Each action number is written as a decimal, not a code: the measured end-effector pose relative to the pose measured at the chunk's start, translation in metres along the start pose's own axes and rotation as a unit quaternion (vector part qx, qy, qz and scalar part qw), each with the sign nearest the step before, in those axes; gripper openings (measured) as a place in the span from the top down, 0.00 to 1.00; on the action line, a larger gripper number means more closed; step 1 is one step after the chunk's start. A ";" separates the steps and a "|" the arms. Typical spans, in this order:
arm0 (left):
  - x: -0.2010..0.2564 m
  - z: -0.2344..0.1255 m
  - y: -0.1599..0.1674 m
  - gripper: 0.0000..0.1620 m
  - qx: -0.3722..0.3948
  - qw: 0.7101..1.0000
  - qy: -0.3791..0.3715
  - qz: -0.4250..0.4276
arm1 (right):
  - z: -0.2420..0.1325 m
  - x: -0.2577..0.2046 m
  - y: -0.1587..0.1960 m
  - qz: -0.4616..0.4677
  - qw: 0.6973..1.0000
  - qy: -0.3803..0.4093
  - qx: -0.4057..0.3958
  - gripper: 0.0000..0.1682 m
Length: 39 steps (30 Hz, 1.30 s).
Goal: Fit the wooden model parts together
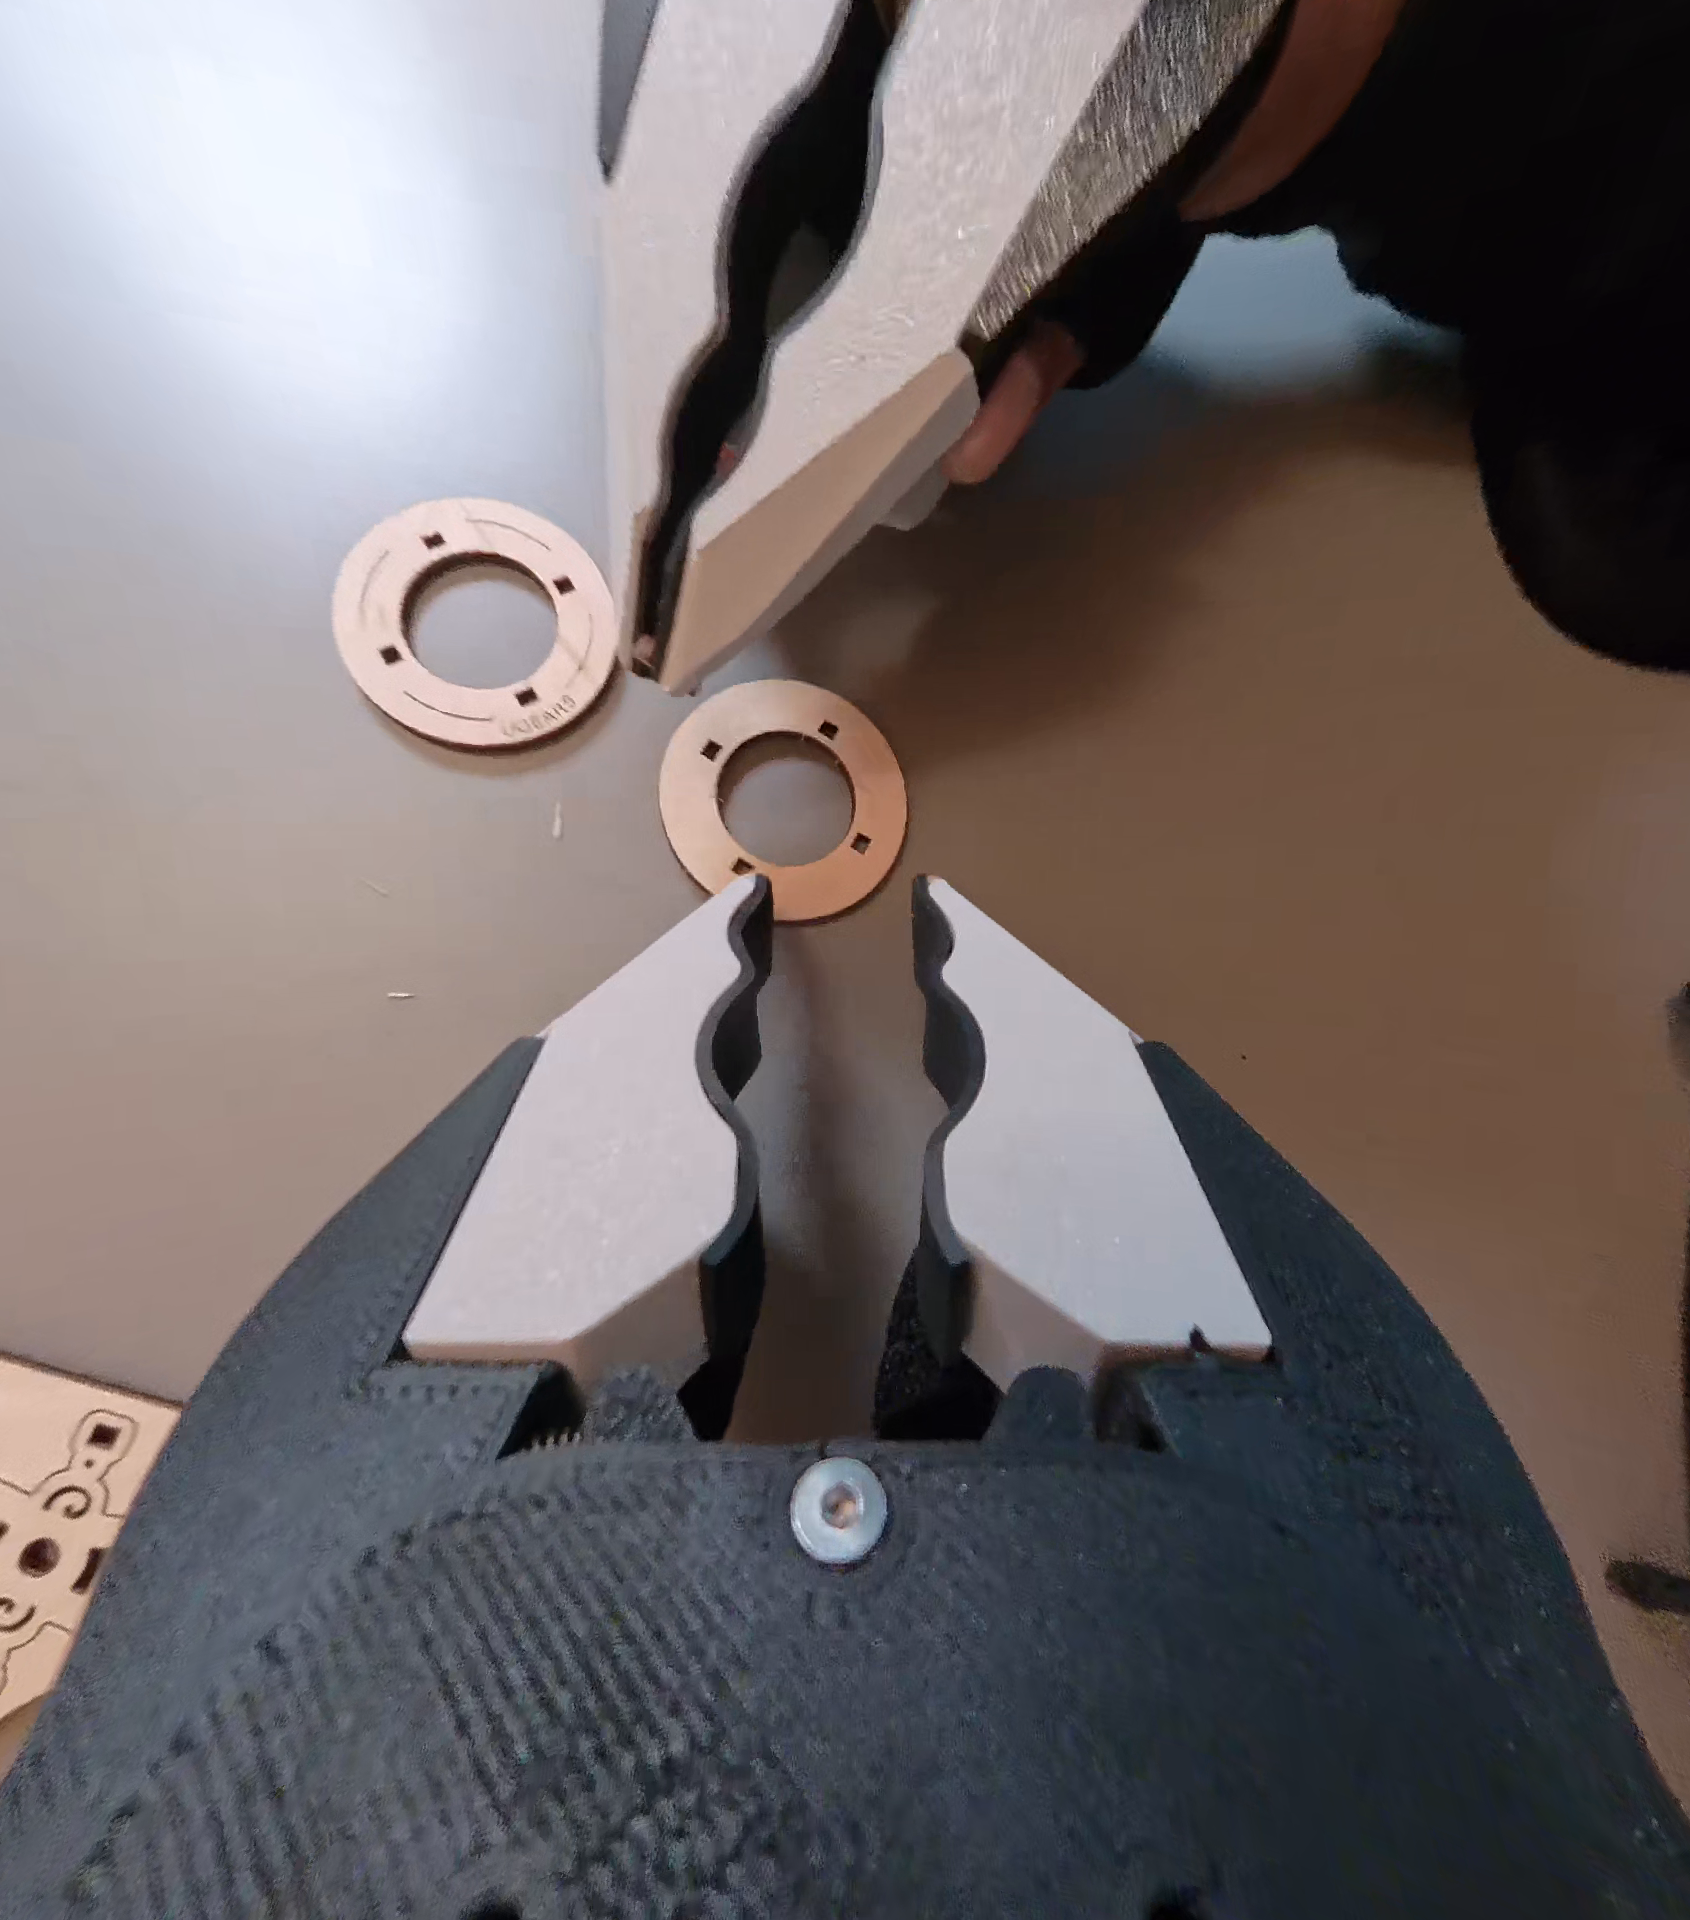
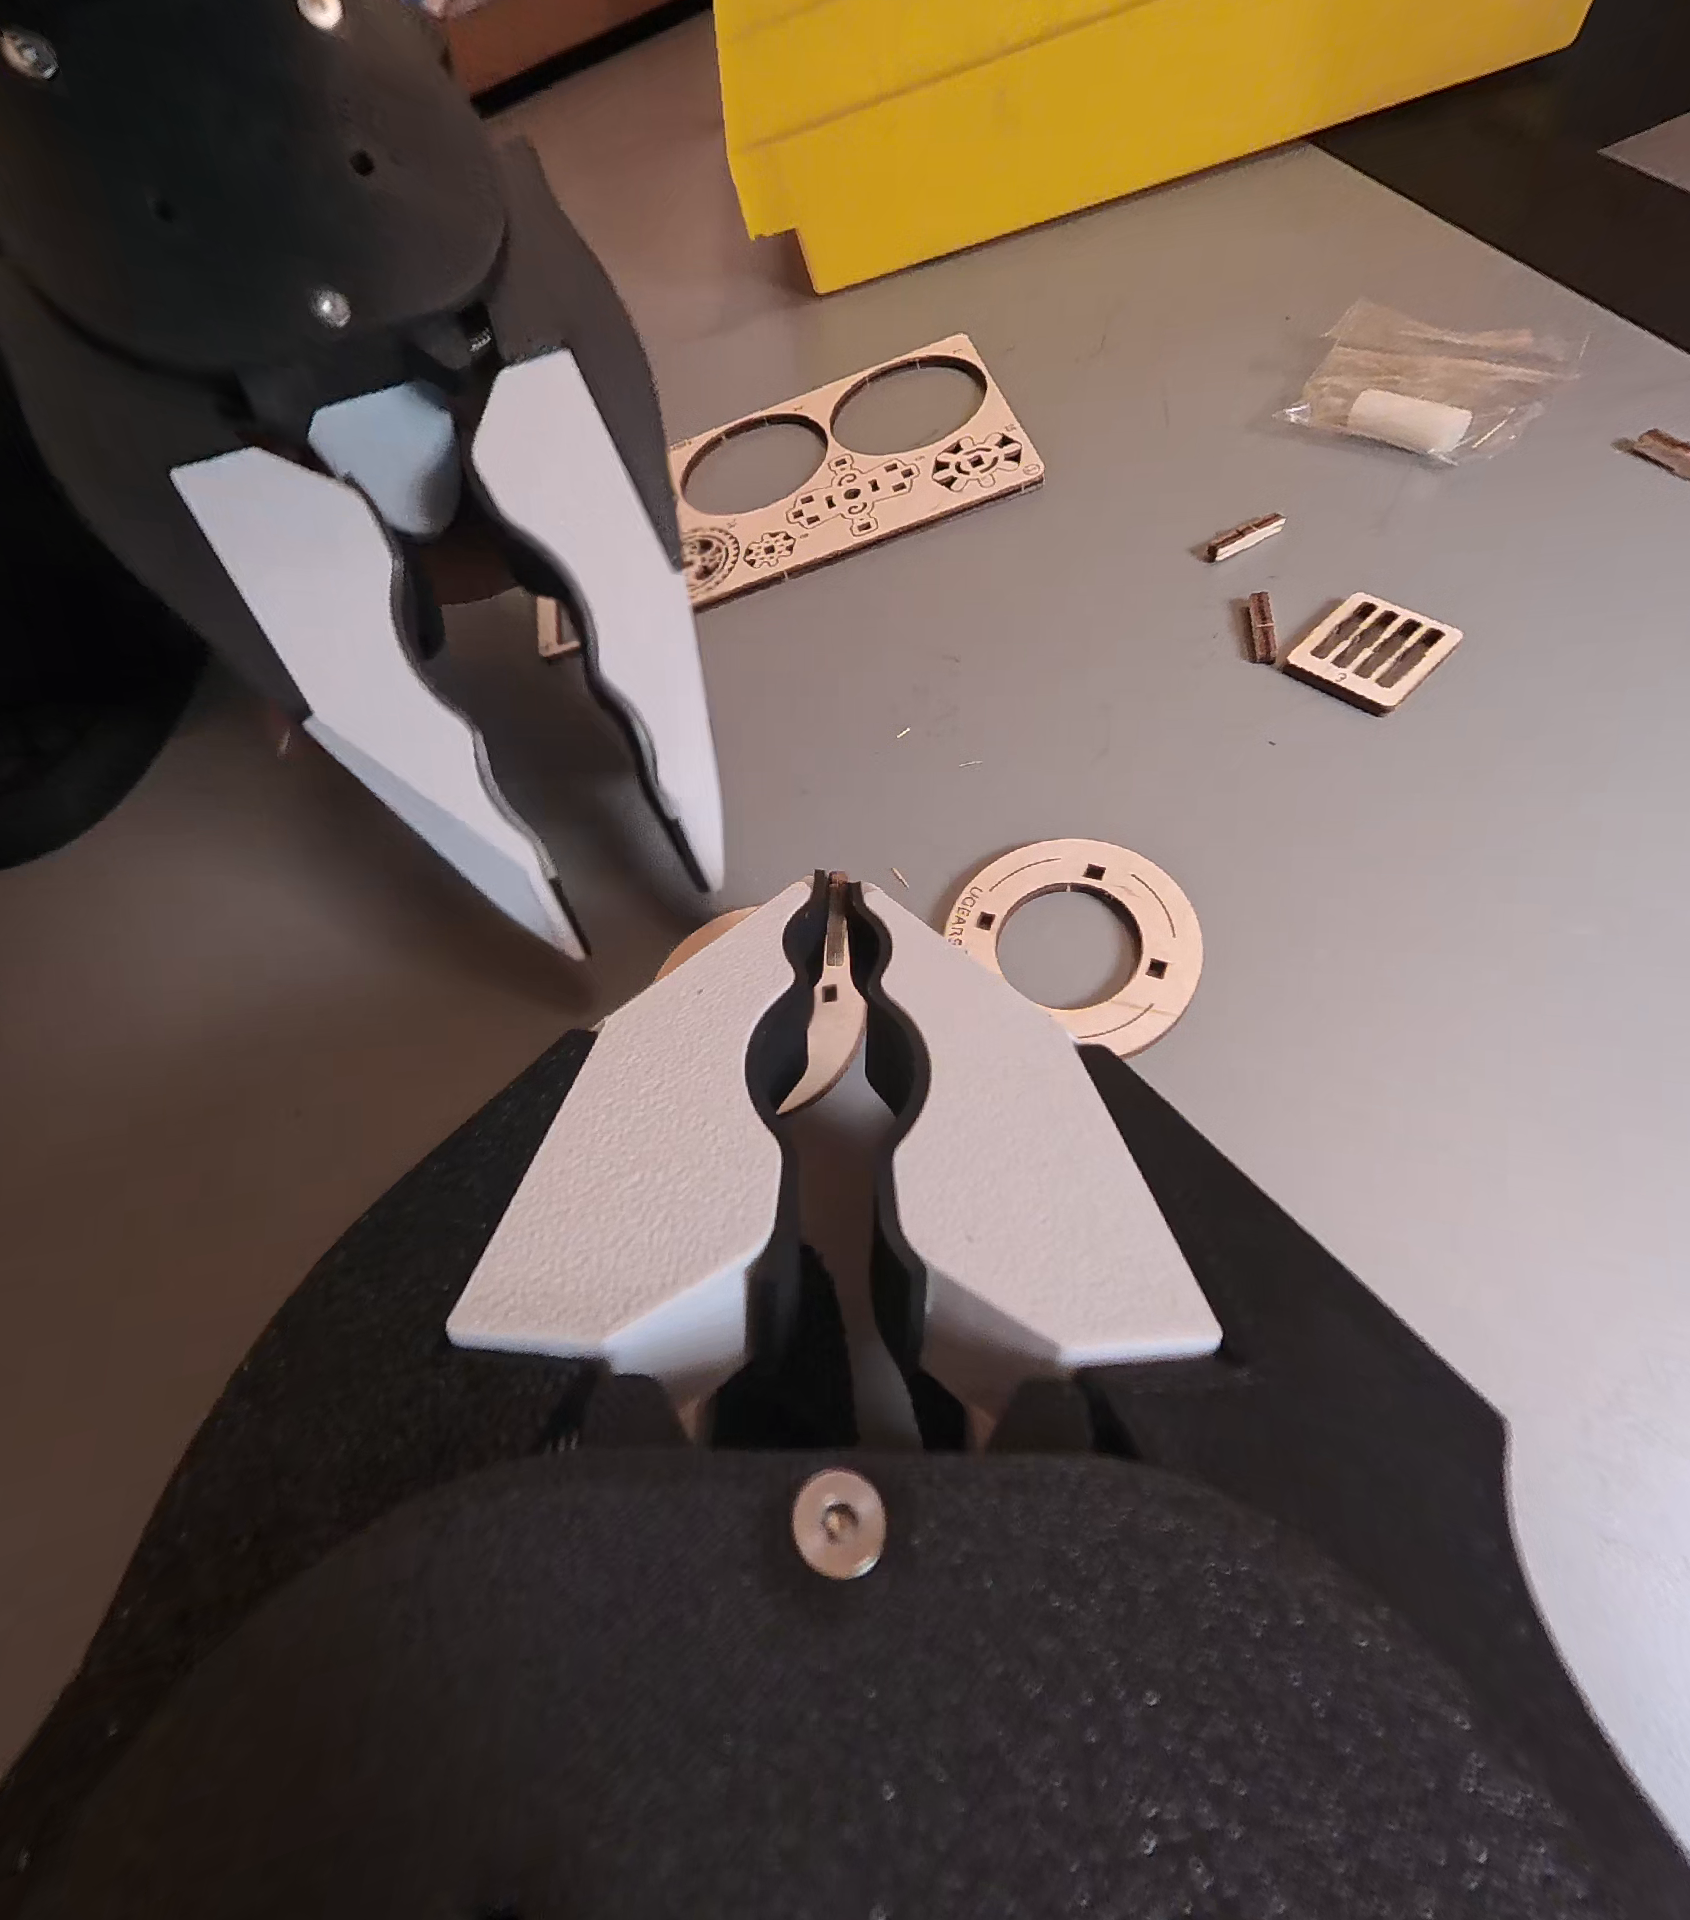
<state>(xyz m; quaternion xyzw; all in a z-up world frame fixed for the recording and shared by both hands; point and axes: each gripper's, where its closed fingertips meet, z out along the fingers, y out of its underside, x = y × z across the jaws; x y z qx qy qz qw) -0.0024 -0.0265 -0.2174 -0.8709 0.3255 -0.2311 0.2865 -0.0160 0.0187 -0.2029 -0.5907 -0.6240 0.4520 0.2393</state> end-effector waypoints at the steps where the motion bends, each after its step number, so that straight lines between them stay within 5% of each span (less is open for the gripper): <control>1: -0.003 -0.002 -0.003 0.84 0.011 1.000 -0.004 0.000 | 0.000 -0.001 0.001 -0.003 1.000 -0.004 -0.001 0.99; 7: -0.016 0.006 -0.008 0.71 0.034 0.993 -0.057 0.101 | 0.004 -0.003 0.005 -0.018 1.000 -0.003 -0.013 1.00; 19: -0.011 0.012 -0.002 0.76 0.005 0.991 -0.058 0.118 | 0.006 -0.015 0.003 -0.055 0.998 -0.023 -0.010 1.00; 32: -0.002 -0.032 -0.059 0.98 0.238 0.969 0.060 0.003 | -0.030 -0.036 -0.054 0.057 0.973 -0.148 0.170 1.00; 39: 0.004 -0.042 -0.070 0.95 0.279 0.957 0.085 -0.007 | -0.033 -0.040 -0.062 0.066 0.965 -0.161 0.197 1.00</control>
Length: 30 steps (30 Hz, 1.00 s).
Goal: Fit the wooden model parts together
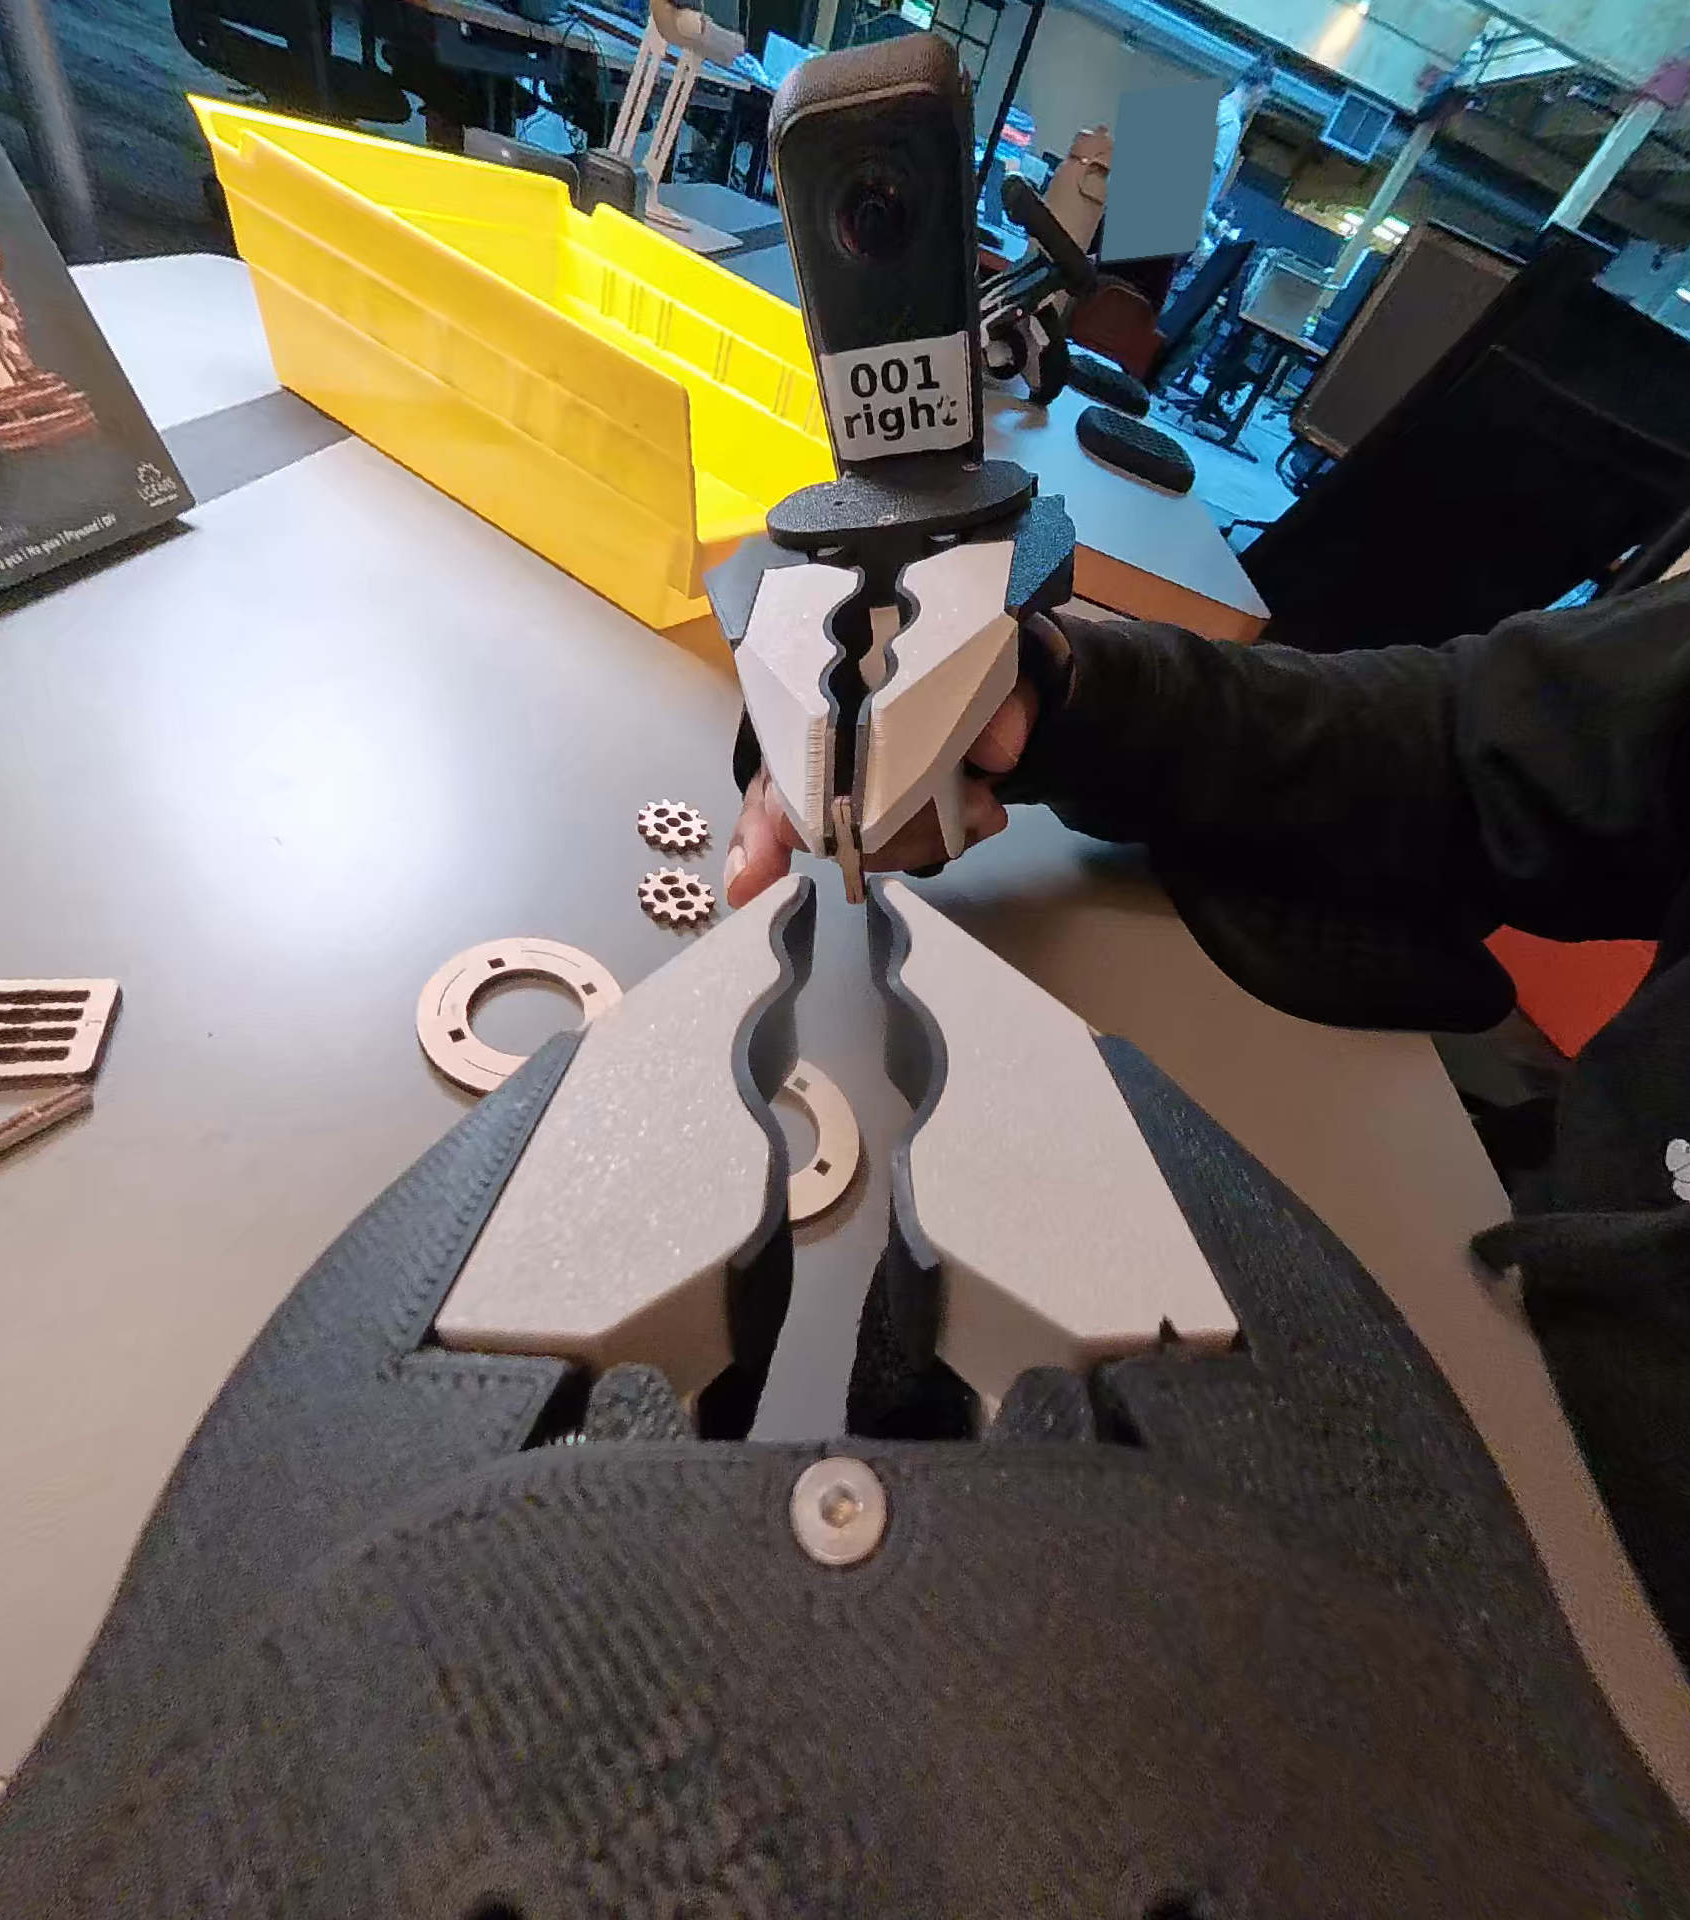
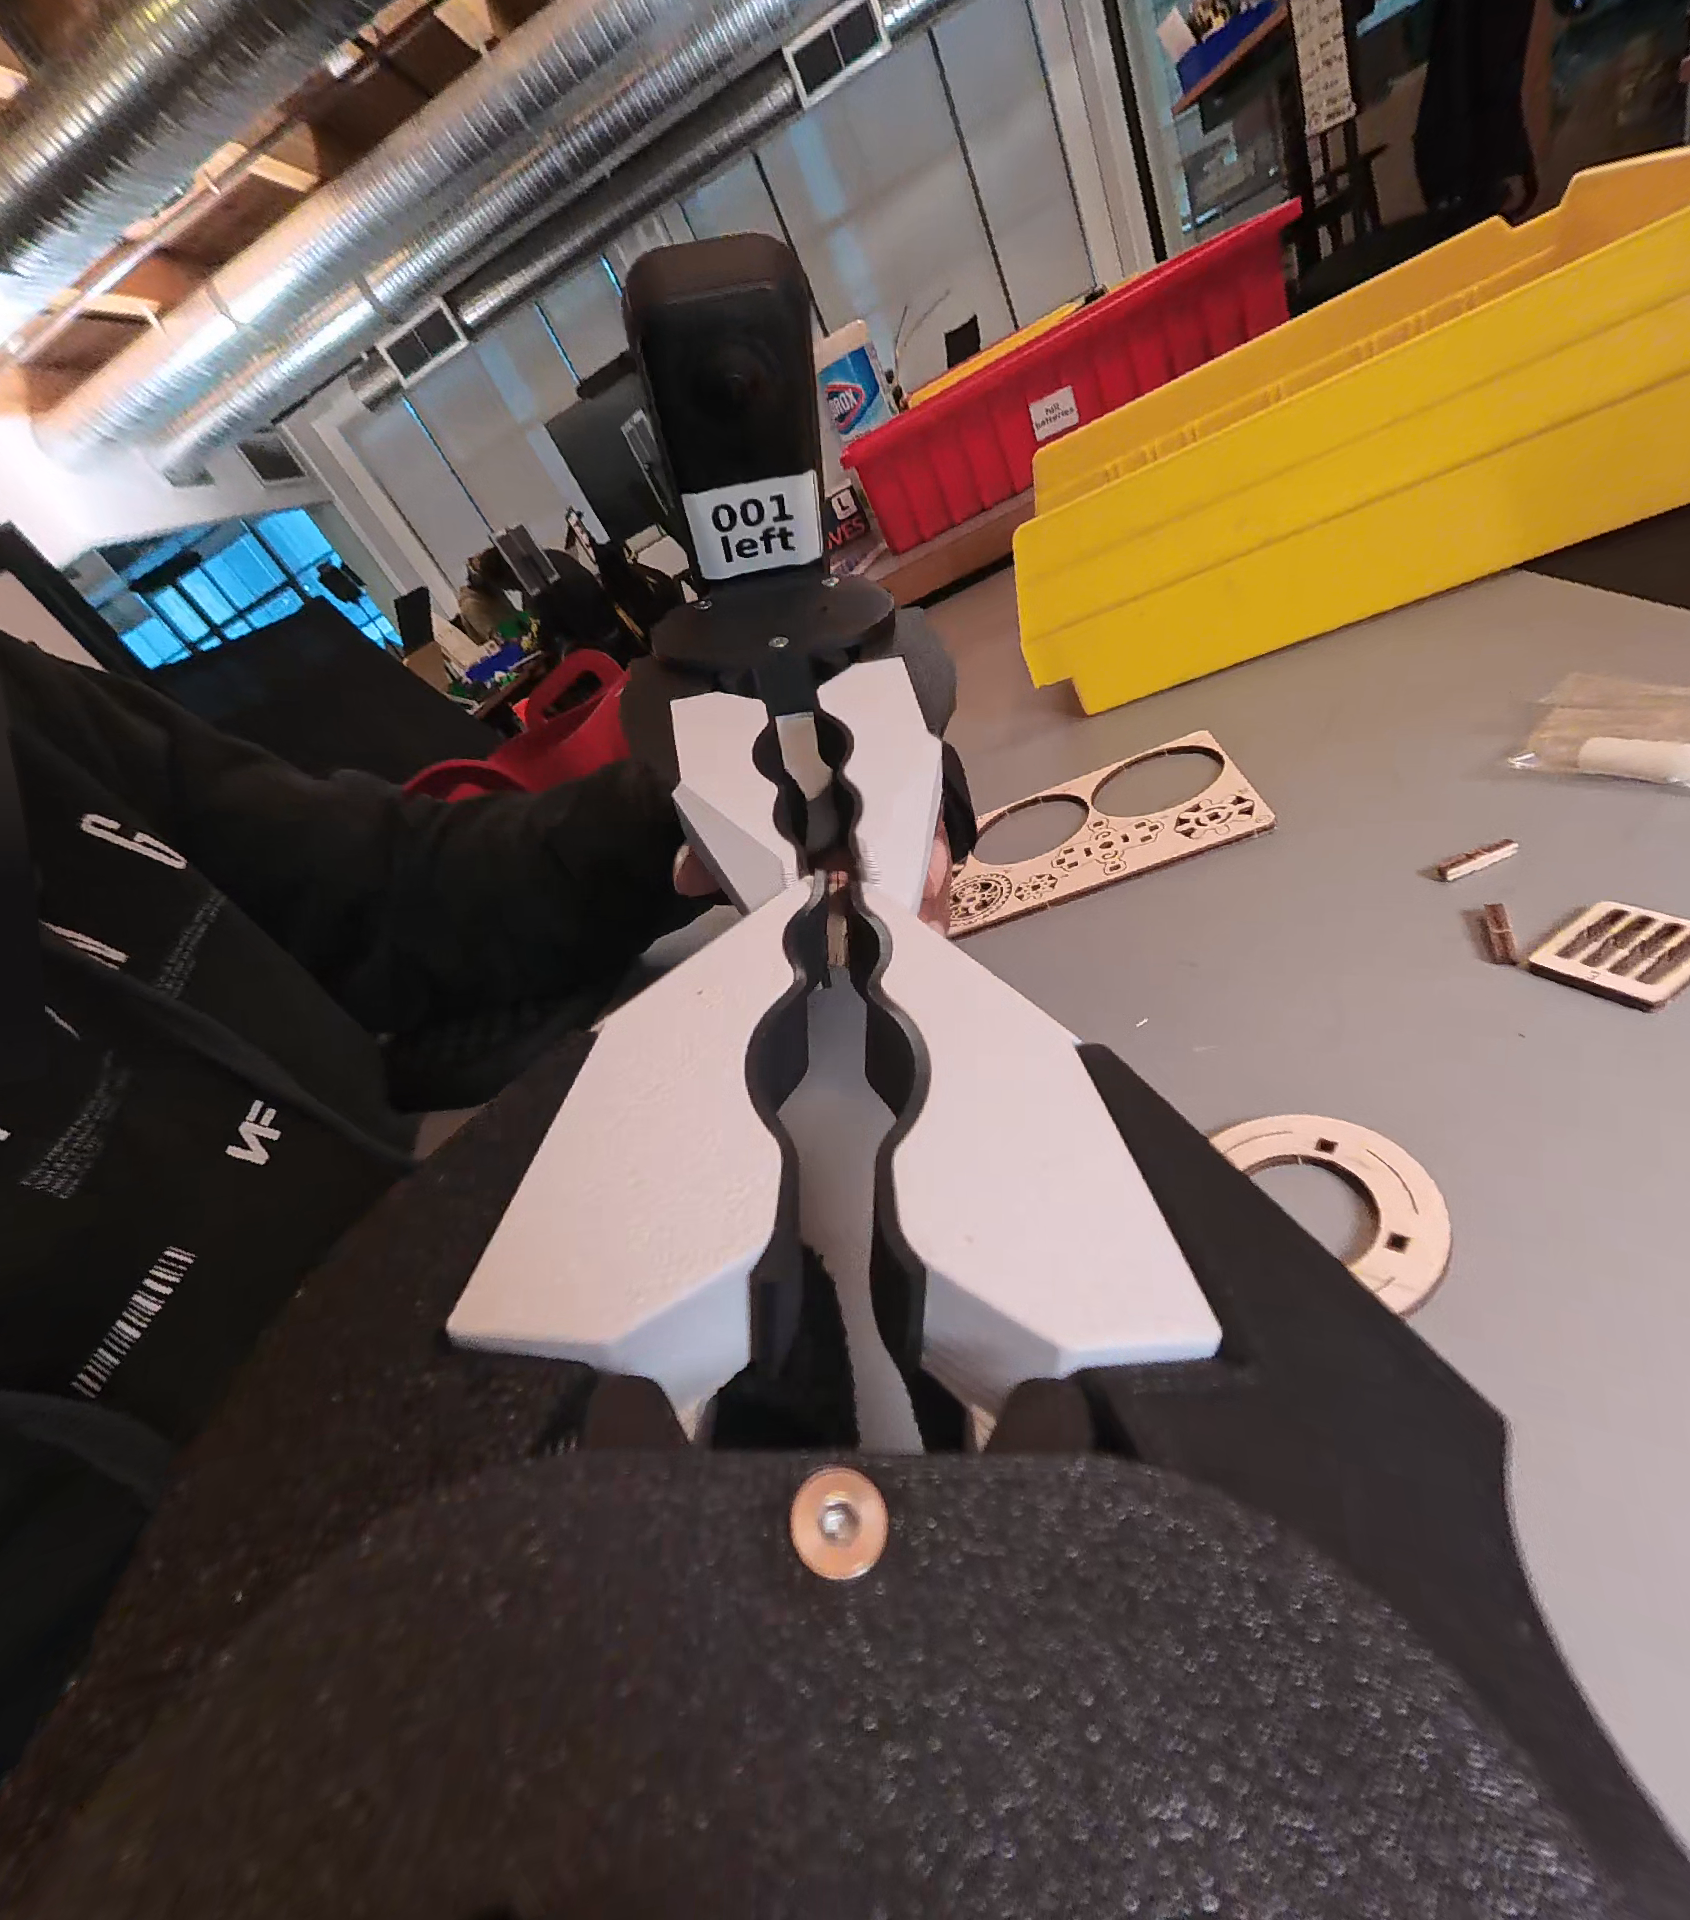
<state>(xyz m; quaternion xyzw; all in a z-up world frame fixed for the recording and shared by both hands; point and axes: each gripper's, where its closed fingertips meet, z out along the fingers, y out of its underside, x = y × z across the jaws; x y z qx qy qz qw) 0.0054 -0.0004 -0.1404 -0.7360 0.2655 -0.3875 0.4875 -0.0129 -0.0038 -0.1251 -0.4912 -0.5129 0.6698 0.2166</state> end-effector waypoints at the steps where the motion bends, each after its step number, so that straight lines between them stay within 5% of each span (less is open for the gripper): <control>1: 0.001 0.000 -0.001 0.97 0.001 1.000 0.001 0.004 | 0.000 0.000 0.000 -0.002 1.000 0.000 0.001 1.00; 8: 0.005 -0.003 0.009 0.99 -0.043 0.998 0.000 0.053 | -0.003 -0.003 0.015 -0.055 0.995 0.009 -0.085 0.99; 18: 0.012 0.003 0.043 0.99 -0.145 0.982 0.003 0.120 | -0.013 -0.010 0.048 -0.181 0.939 0.039 -0.291 0.98; 30: 0.016 0.006 0.050 0.99 -0.164 0.978 0.007 0.128 | -0.009 -0.009 0.055 -0.203 0.921 0.058 -0.326 0.99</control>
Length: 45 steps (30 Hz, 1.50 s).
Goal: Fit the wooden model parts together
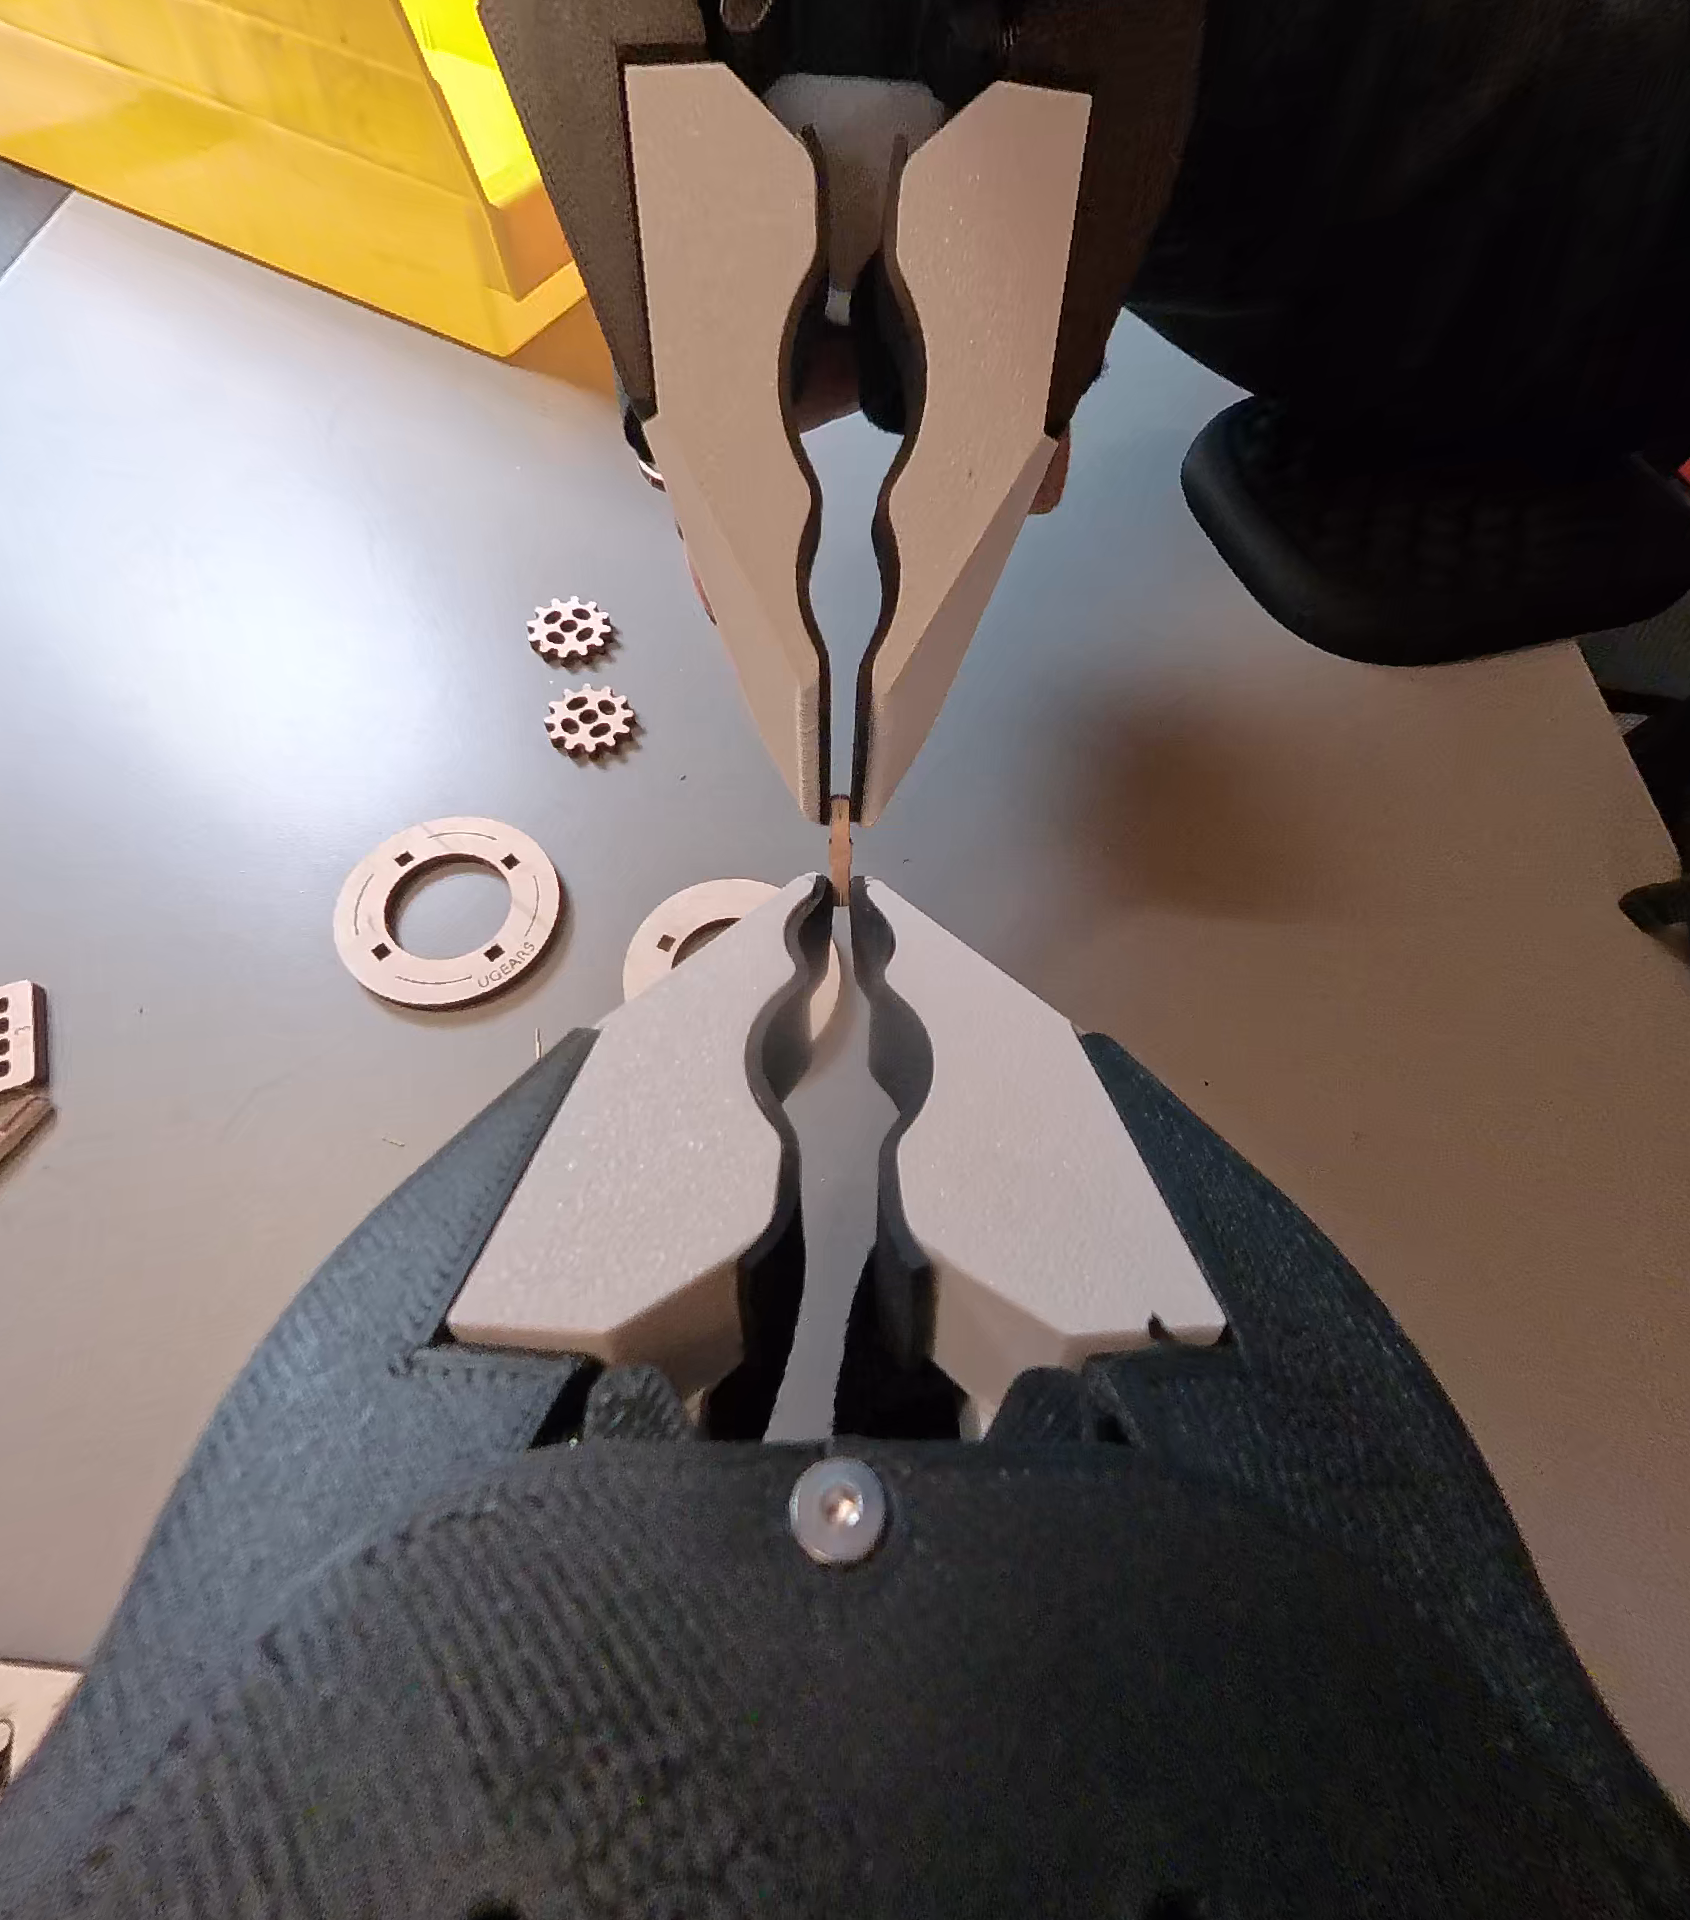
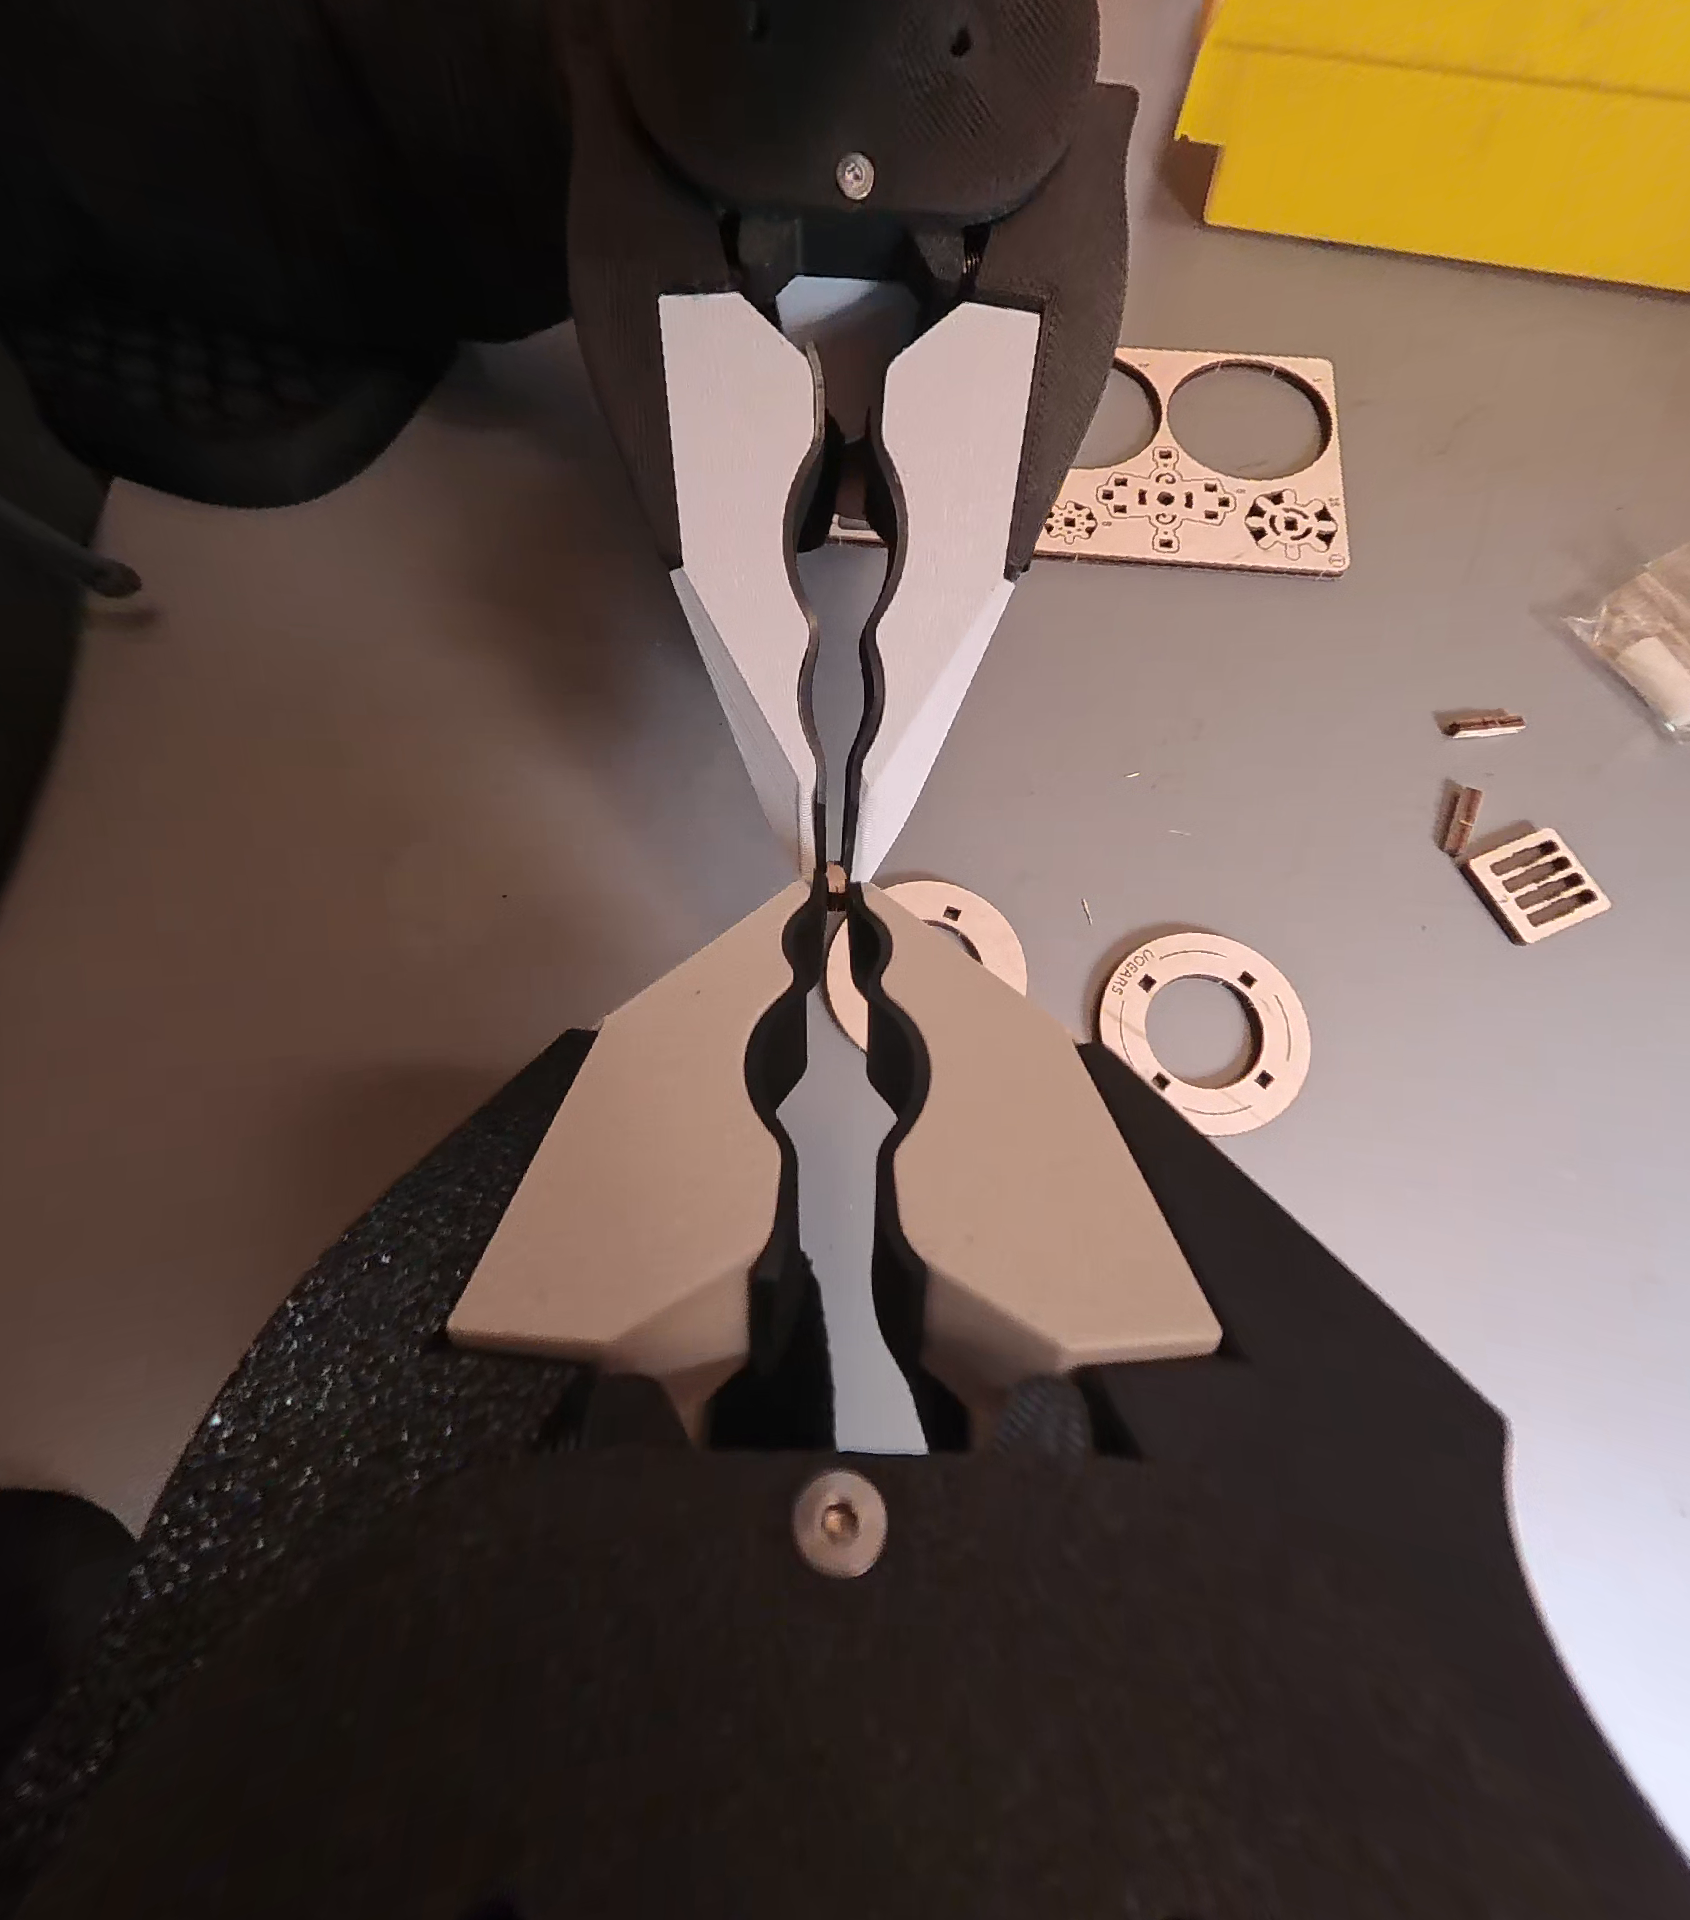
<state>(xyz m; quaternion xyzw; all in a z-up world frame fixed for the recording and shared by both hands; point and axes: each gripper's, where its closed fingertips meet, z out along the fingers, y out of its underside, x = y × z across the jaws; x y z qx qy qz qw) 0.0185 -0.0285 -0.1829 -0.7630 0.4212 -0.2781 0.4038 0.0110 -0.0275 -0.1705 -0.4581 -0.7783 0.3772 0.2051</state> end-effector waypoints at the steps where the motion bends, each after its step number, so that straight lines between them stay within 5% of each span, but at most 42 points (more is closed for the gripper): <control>1: 0.000 0.000 0.000 0.99 -0.001 1.000 0.000 0.000 | 0.000 0.000 0.000 0.001 1.000 -0.002 -0.002 1.00; 6: -0.003 -0.002 -0.004 0.98 0.015 1.000 -0.009 -0.002 | -0.005 0.005 -0.002 0.009 1.000 0.003 -0.011 1.00; 10: -0.021 -0.001 0.009 0.72 -0.018 0.998 -0.057 0.001 | -0.004 0.028 0.017 0.033 0.994 0.029 -0.098 1.00; 13: -0.027 0.007 0.029 0.64 -0.071 0.994 -0.080 0.014 | 0.005 0.037 0.034 0.057 0.984 0.033 -0.166 1.00; 21: -0.027 0.018 0.046 0.72 -0.119 0.989 -0.086 0.011 | 0.020 0.042 0.040 0.082 0.968 0.045 -0.234 1.00; 45: -0.026 0.019 0.045 0.74 -0.121 0.988 -0.094 0.003 | 0.023 0.049 0.046 0.065 0.939 0.057 -0.334 1.00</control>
